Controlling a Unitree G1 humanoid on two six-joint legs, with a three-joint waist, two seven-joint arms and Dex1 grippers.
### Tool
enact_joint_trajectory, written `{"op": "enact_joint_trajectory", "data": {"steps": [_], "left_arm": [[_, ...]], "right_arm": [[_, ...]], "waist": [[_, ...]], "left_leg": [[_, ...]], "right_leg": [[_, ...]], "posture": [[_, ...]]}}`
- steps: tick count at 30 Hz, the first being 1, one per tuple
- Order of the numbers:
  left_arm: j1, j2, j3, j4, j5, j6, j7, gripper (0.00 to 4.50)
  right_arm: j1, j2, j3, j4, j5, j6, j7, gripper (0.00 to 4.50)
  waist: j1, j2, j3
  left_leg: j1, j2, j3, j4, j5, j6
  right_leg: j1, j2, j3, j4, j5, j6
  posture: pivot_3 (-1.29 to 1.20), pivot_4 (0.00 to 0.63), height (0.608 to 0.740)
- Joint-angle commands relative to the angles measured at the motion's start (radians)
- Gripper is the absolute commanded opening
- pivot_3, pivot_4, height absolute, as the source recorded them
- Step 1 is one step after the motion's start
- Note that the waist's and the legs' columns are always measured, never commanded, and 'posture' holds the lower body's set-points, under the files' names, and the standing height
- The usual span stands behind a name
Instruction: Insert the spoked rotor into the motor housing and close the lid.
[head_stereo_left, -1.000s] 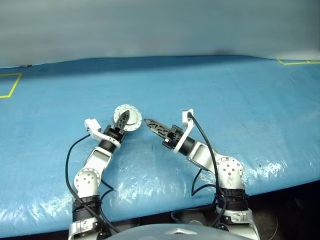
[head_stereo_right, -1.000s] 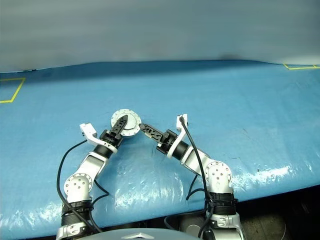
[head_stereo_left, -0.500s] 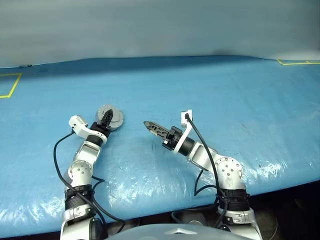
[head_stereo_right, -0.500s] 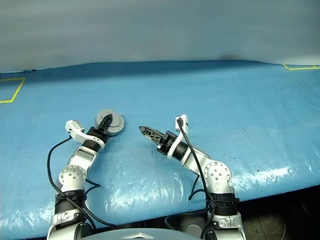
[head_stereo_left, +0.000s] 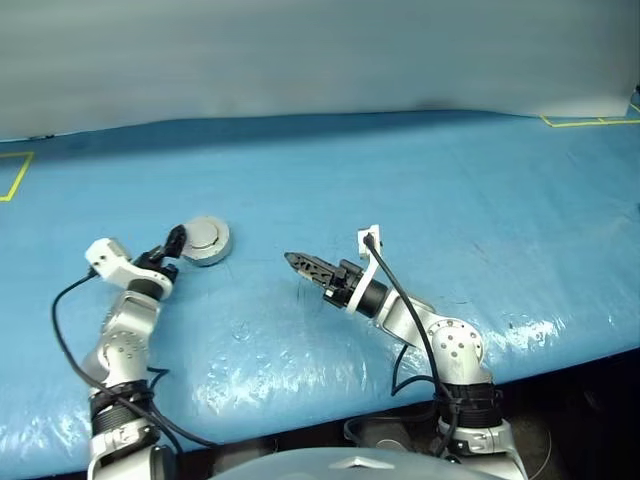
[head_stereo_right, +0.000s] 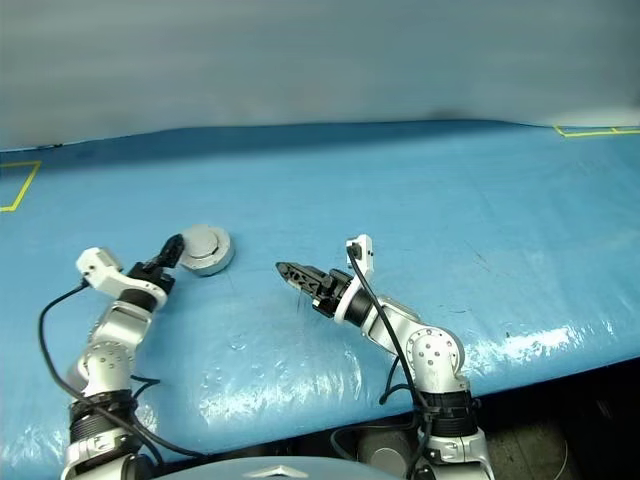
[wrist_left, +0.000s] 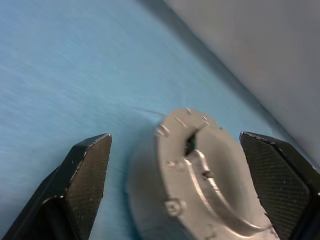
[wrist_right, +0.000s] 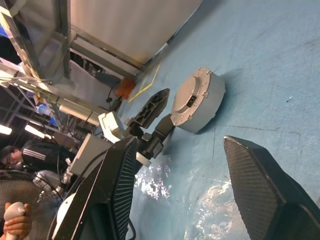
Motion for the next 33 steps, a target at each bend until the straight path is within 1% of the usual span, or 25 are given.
{"op": "enact_joint_trajectory", "data": {"steps": [1,4,5,7,9,10,11,13,14,16,17,20,22,24,26,29,32,33], "left_arm": [[0.011,0.041,0.029,-0.039,-0.01,0.006,-0.031,4.43],[0.052,0.063,0.01,-0.124,-0.02,0.022,-0.083,4.43],[0.079,0.07,-0.022,-0.181,0.004,0.012,-0.107,4.43],[0.12,0.053,-0.079,-0.289,0.049,-0.021,-0.118,4.43],[0.158,0.063,-0.205,-0.353,0.275,-0.161,-0.094,4.43],[0.174,0.056,-0.248,-0.378,0.328,-0.201,-0.098,4.43],[0.184,0.032,-0.279,-0.404,0.349,-0.209,-0.082,4.43],[0.203,-0.024,-0.334,-0.44,0.388,-0.224,-0.041,4.43],[0.215,-0.046,-0.366,-0.45,0.434,-0.245,-0.017,4.43],[0.244,-0.099,-0.42,-0.475,0.497,-0.245,0.04,4.43],[0.262,-0.117,-0.454,-0.483,0.542,-0.245,0.066,4.43],[0.32,-0.164,-0.51,-0.498,0.587,-0.243,0.096,4.43],[0.355,-0.212,-0.503,-0.495,0.622,-0.239,0.168,4.43],[0.387,-0.26,-0.476,-0.497,0.611,-0.212,0.219,4.43],[0.412,-0.23,-0.497,-0.502,0.668,-0.245,0.199,4.43],[0.45,-0.221,-0.504,-0.529,0.658,-0.243,0.173,4.43],[0.458,-0.212,-0.496,-0.535,0.641,-0.248,0.149,4.43],[0.455,-0.21,-0.494,-0.535,0.641,-0.254,0.143,4.43]], "right_arm": [[-0.005,0.004,0.007,-0.036,-0.01,-0.016,0.019,2.9],[-0.003,-0.011,0.012,-0.062,-0.061,-0.052,0.024,2.9],[0.003,-0.024,0.018,-0.086,-0.1,-0.085,0.027,2.9],[0.02,-0.1,0.097,-0.162,-0.289,-0.211,0.042,2.9],[0.038,-0.157,0.171,-0.21,-0.457,-0.314,0.021,2.9],[0.047,-0.173,0.2,-0.221,-0.523,-0.358,0.006,2.9],[0.057,-0.181,0.221,-0.23,-0.586,-0.392,-0.021,2.9],[0.082,-0.156,0.225,-0.235,-0.673,-0.439,-0.097,2.9],[0.093,-0.145,0.224,-0.236,-0.711,-0.451,-0.132,2.9],[0.112,-0.152,0.246,-0.232,-0.842,-0.508,-0.195,2.9],[0.126,-0.142,0.244,-0.23,-0.869,-0.519,-0.216,2.9],[0.175,-0.1,0.22,-0.229,-0.93,-0.544,-0.289,2.9],[0.215,-0.124,0.241,-0.233,-1.031,-0.579,-0.318,2.9],[0.268,-0.101,0.225,-0.249,-1.029,-0.581,-0.329,2.9],[0.313,-0.088,0.208,-0.259,-1.052,-0.576,-0.353,2.9],[0.379,-0.092,0.2,-0.266,-1.079,-0.565,-0.35,2.9],[0.383,-0.091,0.202,-0.262,-1.111,-0.575,-0.346,2.9],[0.374,-0.085,0.199,-0.258,-1.111,-0.575,-0.342,2.9]], "waist": [[0.006,-0.001,0.0],[0.011,-0.001,-0.001],[0.011,-0.001,-0.001],[0.013,-0.001,-0.001],[0.014,-0.001,-0.001],[0.014,-0.002,-0.001],[0.013,-0.002,-0.001],[0.012,-0.002,-0.001],[0.011,-0.002,-0.001],[0.012,-0.002,-0.001],[0.012,-0.002,-0.001],[0.013,-0.002,-0.002],[0.012,-0.002,-0.002],[0.013,-0.003,-0.002],[0.013,-0.003,-0.002],[0.012,-0.003,-0.002],[0.012,-0.003,-0.002],[0.012,-0.003,-0.002]], "left_leg": [[0.0,0.0,0.0,0.0,0.0,0.0],[0.0,0.0,0.0,0.0,0.0,-0.001],[-0.001,0.0,0.0,0.0,0.0,-0.001],[-0.002,0.0,0.0,0.0,0.0,0.0],[-0.002,-0.001,0.001,0.0,0.0,0.001],[-0.002,-0.003,0.001,0.0,0.0,0.001],[-0.002,-0.004,0.001,0.0,0.0,0.0],[-0.001,-0.003,0.002,0.0,0.0,0.0],[0.0,-0.003,0.002,0.0,0.001,-0.001],[0.0,-0.001,0.003,0.0,0.001,-0.003],[0.0,-0.001,0.003,0.0,0.002,-0.003],[0.001,0.0,0.003,0.0,0.002,-0.003],[0.001,0.001,0.003,0.0,0.002,-0.003],[0.0,0.001,0.003,0.0,0.0,0.0],[0.0,0.003,0.003,0.0,-0.001,0.001],[0.0,0.003,0.003,0.0,-0.001,0.002],[0.0,0.006,0.003,0.0,-0.001,0.003],[0.0,0.006,0.003,0.001,-0.001,0.003]], "right_leg": [[0.0,0.0,0.0,0.0,0.0,0.0],[0.0,-0.001,0.0,0.0,0.0,0.0],[0.0,-0.001,0.001,-0.001,0.0,0.0],[-0.001,-0.002,0.001,-0.002,0.0,0.001],[-0.001,-0.003,0.001,-0.002,0.0,0.001],[-0.001,-0.003,0.001,-0.002,0.001,0.001],[0.0,-0.003,0.001,-0.002,0.001,0.001],[-0.001,-0.003,0.002,-0.002,0.001,0.001],[0.0,-0.002,0.002,-0.002,0.001,0.001],[-0.001,0.0,0.003,-0.001,0.001,0.0],[-0.001,0.0,0.003,-0.001,0.001,0.0],[0.0,0.001,0.003,-0.001,0.001,-0.001],[-0.001,0.001,0.004,-0.001,-0.002,-0.005],[-0.001,0.001,0.004,-0.001,-0.002,-0.006],[-0.001,0.001,0.004,-0.001,-0.002,-0.006],[-0.002,0.002,0.004,0.0,-0.003,-0.007],[-0.002,0.001,0.004,-0.001,-0.003,-0.006],[-0.002,0.001,0.005,-0.001,-0.005,-0.003]], "posture": [[0.0,0.15,0.74],[0.0,0.15,0.74],[0.0,0.15,0.74],[0.0,0.15,0.74],[0.0,0.15,0.74],[0.0,0.15,0.74],[0.0,0.15,0.74],[0.0,0.15,0.74],[0.0,0.15,0.74],[0.0,0.15,0.74],[0.0,0.15,0.74],[0.0,0.15,0.74],[0.0,0.15,0.74],[0.0,0.15,0.74],[0.0,0.15,0.74],[0.0,0.15,0.74],[0.0,0.15,0.74],[0.0,0.15,0.74]]}}
